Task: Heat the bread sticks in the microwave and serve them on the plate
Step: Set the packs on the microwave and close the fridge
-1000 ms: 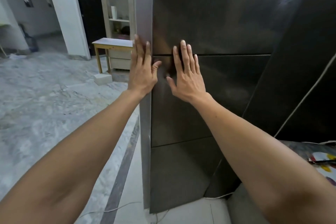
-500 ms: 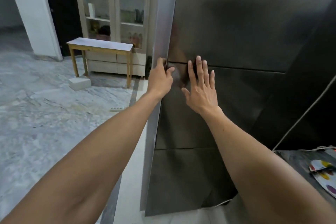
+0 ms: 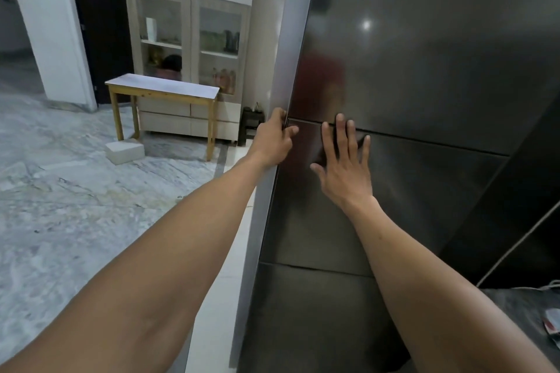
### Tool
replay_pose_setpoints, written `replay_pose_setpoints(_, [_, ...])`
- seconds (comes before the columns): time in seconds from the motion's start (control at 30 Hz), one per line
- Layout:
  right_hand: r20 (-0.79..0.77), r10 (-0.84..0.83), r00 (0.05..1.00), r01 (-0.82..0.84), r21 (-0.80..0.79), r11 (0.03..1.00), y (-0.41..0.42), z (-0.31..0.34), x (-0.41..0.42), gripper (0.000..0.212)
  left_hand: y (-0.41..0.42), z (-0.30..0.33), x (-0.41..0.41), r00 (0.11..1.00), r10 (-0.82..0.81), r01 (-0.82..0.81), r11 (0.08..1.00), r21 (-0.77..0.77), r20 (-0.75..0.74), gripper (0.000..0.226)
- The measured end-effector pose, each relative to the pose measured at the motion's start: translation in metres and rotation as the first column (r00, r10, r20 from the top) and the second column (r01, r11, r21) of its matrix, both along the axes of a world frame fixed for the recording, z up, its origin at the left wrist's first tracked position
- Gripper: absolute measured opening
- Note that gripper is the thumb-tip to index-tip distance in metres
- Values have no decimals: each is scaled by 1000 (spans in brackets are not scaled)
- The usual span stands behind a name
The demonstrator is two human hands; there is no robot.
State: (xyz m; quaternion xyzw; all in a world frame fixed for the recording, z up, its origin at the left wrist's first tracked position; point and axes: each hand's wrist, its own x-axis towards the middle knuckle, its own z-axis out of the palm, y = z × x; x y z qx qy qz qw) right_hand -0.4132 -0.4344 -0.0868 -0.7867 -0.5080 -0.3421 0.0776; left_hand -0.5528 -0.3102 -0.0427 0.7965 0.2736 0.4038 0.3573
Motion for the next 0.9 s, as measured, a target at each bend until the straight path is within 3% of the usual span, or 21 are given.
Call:
replay_pose_setpoints(0.37, [54,-54,997,47,123,991,91,-11,64,89,109,5,81,990,-135,135,991,-8,-48,33])
replay_pose_setpoints(0.57, [48,-140,989,133,116,984,135,-9,108,85,161,12,142,968,-231,227,973,-46,-100,32])
replay_pose_setpoints(0.67, [40,-182,982,178,96,979,151,-3,128,85,180,9,180,964,-262,258,964,-73,-52,27])
replay_pose_setpoints(0.9, [216,-269,939,269,29,963,159,34,191,82,214,8,254,944,-330,329,944,-36,-19,30])
